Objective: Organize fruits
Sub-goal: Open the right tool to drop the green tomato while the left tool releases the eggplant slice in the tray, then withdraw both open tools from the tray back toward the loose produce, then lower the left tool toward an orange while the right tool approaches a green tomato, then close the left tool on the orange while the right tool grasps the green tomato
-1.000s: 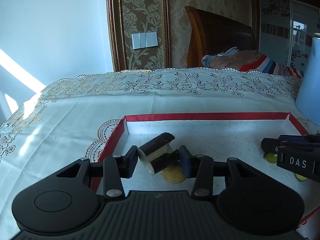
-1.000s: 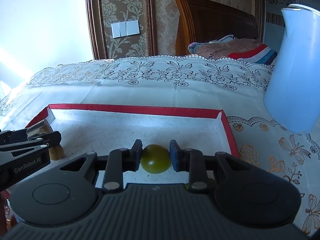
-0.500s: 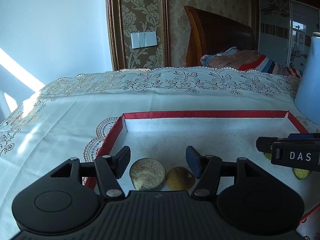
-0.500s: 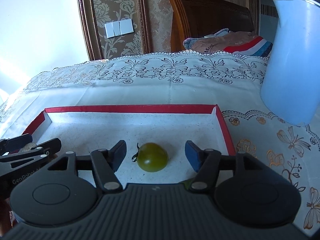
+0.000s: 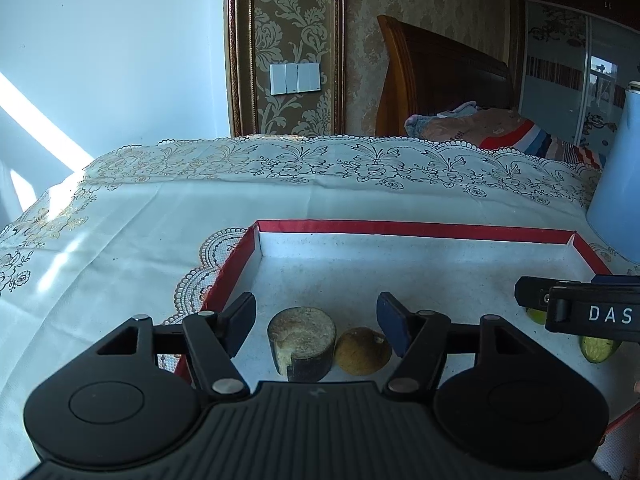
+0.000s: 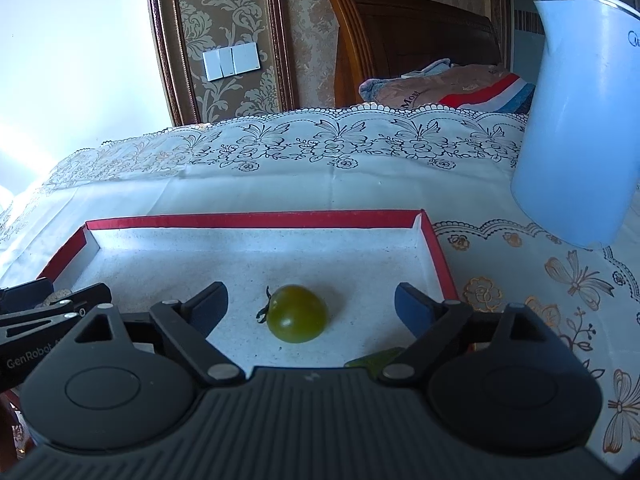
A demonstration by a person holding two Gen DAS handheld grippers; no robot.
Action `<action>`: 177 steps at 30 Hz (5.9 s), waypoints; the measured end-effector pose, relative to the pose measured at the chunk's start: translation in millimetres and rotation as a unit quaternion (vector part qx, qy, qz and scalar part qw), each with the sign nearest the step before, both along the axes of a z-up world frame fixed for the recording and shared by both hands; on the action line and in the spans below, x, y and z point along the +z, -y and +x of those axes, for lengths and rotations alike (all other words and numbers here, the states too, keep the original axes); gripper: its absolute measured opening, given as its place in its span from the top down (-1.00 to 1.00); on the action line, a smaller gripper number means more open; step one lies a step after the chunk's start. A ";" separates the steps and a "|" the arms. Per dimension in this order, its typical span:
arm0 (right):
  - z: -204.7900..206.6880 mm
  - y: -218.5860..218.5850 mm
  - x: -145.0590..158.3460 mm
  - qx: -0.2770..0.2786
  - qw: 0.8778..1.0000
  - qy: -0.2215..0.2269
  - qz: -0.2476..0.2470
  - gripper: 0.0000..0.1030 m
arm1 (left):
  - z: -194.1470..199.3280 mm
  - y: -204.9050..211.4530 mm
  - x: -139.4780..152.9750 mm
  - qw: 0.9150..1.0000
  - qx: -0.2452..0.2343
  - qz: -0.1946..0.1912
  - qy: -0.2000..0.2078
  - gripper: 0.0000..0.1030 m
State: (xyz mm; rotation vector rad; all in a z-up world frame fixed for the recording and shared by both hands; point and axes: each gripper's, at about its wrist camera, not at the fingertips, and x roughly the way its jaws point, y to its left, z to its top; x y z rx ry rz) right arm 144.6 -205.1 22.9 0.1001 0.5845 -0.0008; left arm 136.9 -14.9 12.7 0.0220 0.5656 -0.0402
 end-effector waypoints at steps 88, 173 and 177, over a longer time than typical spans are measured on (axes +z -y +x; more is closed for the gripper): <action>-164.1 28.2 -8.4 -0.008 0.998 0.049 0.032 -1.00 | -144.2 -24.7 1.7 0.993 -0.104 0.000 0.062 -0.52; -200.9 46.6 -28.1 0.020 0.998 0.025 -0.048 -0.63 | -121.0 -10.5 -19.1 0.990 -0.137 0.024 -0.007 0.20; -199.1 44.5 -29.7 0.025 0.998 0.019 -0.051 -0.49 | -120.9 -10.5 -19.1 0.990 -0.137 0.024 -0.007 0.20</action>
